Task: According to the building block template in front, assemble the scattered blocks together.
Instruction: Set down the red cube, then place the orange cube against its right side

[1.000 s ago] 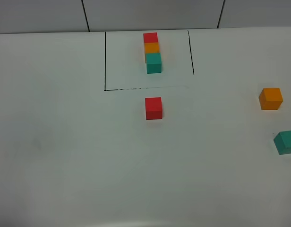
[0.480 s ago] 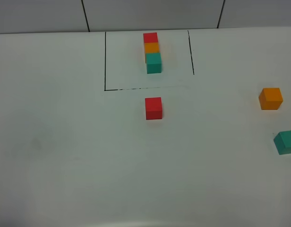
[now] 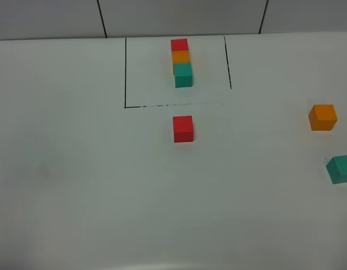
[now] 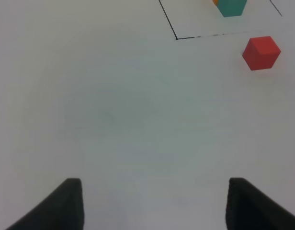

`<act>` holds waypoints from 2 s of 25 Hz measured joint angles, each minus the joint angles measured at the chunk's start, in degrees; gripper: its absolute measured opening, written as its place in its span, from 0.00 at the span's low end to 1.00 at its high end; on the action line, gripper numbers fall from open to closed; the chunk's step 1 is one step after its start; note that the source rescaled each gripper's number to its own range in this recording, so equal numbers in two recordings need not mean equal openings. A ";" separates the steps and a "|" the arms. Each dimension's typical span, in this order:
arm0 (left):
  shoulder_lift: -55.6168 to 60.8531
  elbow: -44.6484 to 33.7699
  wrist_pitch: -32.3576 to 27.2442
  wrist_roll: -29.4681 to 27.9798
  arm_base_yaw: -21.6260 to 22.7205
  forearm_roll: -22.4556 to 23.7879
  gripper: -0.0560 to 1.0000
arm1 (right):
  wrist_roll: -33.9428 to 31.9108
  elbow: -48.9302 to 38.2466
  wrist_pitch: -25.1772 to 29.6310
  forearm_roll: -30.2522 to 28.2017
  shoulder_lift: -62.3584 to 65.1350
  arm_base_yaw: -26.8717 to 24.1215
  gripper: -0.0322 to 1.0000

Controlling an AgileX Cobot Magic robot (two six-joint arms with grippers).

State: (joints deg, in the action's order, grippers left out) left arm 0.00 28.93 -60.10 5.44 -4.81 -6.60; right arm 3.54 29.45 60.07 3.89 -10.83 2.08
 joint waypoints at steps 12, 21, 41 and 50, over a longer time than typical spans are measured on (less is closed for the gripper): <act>0.00 0.00 0.00 0.00 0.00 0.00 0.40 | 2.80 20.86 -11.81 0.18 -54.64 0.00 1.00; 0.00 0.00 0.00 0.00 0.00 0.00 0.40 | 2.55 38.68 -16.84 -0.42 -85.98 -0.17 1.00; 0.00 0.00 0.00 0.00 0.00 0.00 0.40 | 4.11 41.97 -23.98 -1.74 -103.07 -4.18 0.93; 0.00 0.00 0.00 0.00 0.00 0.00 0.40 | 2.78 41.97 -24.42 -3.45 -103.46 -4.18 0.05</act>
State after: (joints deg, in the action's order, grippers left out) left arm 0.00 28.93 -60.10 5.44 -4.81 -6.60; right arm 6.32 71.42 35.65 0.44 -114.29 -2.10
